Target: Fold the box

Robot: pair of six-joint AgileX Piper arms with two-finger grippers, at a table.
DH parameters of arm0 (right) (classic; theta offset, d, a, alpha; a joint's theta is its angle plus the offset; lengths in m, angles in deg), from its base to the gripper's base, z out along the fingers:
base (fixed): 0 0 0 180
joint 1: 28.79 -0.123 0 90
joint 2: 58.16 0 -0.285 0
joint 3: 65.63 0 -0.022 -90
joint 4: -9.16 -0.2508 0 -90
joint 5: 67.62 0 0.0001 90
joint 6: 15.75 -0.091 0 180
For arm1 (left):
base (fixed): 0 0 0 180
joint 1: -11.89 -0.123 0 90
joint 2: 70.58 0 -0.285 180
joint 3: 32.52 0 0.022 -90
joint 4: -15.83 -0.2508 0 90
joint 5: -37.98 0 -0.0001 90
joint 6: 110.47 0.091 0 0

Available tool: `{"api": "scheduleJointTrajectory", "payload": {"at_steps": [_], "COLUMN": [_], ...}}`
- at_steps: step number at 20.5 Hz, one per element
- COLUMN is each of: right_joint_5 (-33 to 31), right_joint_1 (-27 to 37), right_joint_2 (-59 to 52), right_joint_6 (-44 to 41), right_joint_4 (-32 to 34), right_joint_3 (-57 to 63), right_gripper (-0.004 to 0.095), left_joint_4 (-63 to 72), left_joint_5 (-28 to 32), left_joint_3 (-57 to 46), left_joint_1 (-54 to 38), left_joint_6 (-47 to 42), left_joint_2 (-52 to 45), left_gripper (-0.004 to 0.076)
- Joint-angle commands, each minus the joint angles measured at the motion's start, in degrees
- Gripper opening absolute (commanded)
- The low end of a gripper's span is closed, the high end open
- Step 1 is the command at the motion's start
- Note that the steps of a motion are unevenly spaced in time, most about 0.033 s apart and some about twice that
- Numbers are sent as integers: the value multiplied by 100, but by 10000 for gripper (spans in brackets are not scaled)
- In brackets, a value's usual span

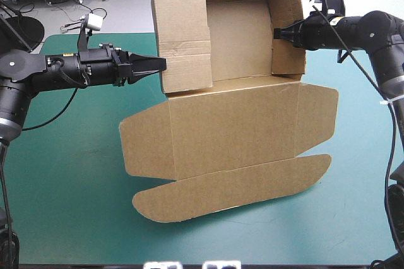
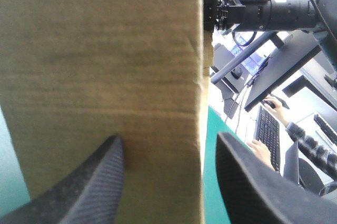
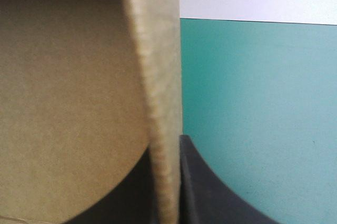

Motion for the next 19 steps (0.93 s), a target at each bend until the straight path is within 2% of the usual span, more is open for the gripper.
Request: {"api": "scheduleJointTrajectory", "payload": {"at_steps": [1, 3, 6, 8, 10, 15, 19], "right_joint_5": [450, 418, 560, 669, 679, 628, 628], "right_joint_1": [-29, -95, -593, -867, -999, -1420, -1692], "right_joint_2": [-218, -193, -193, -193, -193, -252, -312], "right_joint_6": [-113, -113, -364, -569, -636, -849, -1133], "right_joint_4": [-353, -295, 471, 753, 829, 963, 963], "right_joint_3": [-194, -194, -194, -194, -194, -194, -194], "right_gripper": [-5, -5, 0, 0, 0, 0, 0], "left_joint_4": [545, 503, 25, -501, -1002, -1910, -2056], "left_joint_5": [-177, -32, 343, 472, 670, 1589, 1817], "left_joint_3": [177, 177, 177, 177, 177, 177, 177], "left_joint_1": [39, 39, 39, 39, 39, 39, 39], "left_joint_6": [12, 12, 12, -13, -94, -550, -550], "left_joint_2": [-206, -206, -206, -206, -206, -206, -131], "left_gripper": [417, 417, 417, 417, 417, 417, 412]}}
